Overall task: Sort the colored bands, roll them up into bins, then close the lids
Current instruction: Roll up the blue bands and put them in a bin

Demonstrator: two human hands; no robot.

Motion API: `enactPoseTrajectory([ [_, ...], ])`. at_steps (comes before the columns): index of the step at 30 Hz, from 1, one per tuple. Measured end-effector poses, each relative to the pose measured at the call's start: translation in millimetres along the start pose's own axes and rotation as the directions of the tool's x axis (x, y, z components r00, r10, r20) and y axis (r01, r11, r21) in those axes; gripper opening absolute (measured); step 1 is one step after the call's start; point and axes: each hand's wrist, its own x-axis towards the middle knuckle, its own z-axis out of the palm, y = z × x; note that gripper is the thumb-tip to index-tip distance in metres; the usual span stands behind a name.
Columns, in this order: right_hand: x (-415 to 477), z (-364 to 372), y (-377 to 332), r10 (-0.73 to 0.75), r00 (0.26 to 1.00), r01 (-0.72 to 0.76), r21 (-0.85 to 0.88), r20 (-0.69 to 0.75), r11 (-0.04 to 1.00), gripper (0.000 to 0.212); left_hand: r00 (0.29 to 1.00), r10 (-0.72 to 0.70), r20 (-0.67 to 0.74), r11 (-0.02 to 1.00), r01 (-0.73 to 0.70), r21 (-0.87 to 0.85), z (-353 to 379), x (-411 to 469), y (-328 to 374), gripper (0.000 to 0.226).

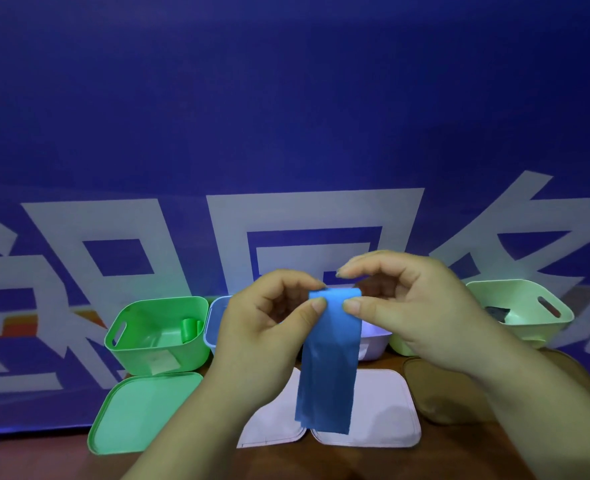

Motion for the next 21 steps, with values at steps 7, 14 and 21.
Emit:
enactPoseTrajectory([
  [7,-11,-14,-5,-0.043,0.999,0.043,0.005,-0.001,0.999,0.025,0.998,-0.061,-0.014,0.997,0.06,-0.039,17,-1,12,0.022],
  [14,-24,-48,-4,0.014,1.0,-0.012,0.106,-0.02,0.994,0.02,0.997,0.016,0.072,0.991,-0.025,0.13,47,-6,27,0.019],
  [21,-40,-93,-3,0.065,0.998,-0.067,0.211,0.015,0.975,0.015,0.989,0.073,0.131,0.982,-0.094,0.163,88,-10,45,0.025],
])
